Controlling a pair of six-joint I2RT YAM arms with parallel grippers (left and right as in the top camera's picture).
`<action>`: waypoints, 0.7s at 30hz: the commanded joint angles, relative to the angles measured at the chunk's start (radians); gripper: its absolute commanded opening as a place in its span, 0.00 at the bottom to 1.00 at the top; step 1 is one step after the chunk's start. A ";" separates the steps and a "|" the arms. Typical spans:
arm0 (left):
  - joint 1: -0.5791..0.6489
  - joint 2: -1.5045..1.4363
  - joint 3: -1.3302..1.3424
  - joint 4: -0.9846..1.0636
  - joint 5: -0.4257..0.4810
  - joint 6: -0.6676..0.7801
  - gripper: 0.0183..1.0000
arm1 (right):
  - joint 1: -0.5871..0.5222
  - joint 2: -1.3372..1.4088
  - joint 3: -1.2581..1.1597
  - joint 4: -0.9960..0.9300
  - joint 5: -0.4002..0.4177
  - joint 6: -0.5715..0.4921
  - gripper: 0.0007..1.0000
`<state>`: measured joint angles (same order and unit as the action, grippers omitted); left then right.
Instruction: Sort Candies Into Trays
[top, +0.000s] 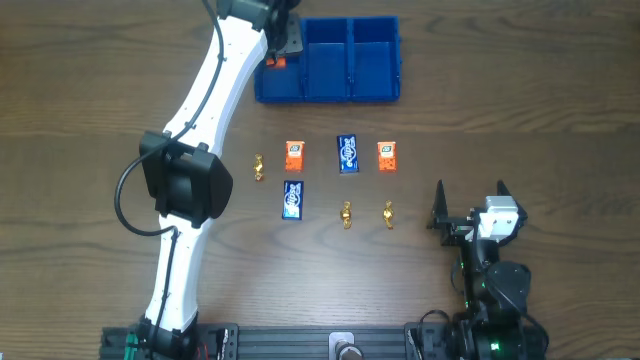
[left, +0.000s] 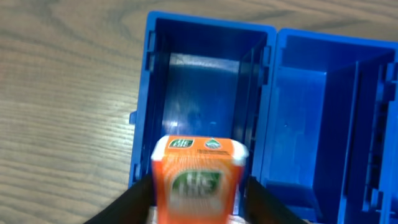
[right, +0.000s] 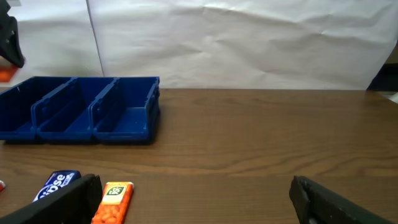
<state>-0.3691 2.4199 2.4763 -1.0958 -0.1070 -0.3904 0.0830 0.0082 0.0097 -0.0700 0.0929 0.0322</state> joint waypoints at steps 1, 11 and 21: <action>0.008 -0.035 0.026 0.013 0.003 0.005 0.82 | 0.006 -0.005 -0.002 -0.004 -0.002 -0.015 1.00; -0.175 -0.669 -0.908 0.317 -0.013 -0.154 0.85 | 0.006 -0.005 -0.002 -0.004 -0.002 -0.015 1.00; -0.209 -0.467 -1.147 0.507 0.082 -0.156 0.78 | 0.006 -0.005 -0.002 -0.004 -0.002 -0.015 1.00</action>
<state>-0.5777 1.9099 1.3182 -0.6052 -0.0616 -0.5396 0.0830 0.0082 0.0097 -0.0700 0.0929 0.0322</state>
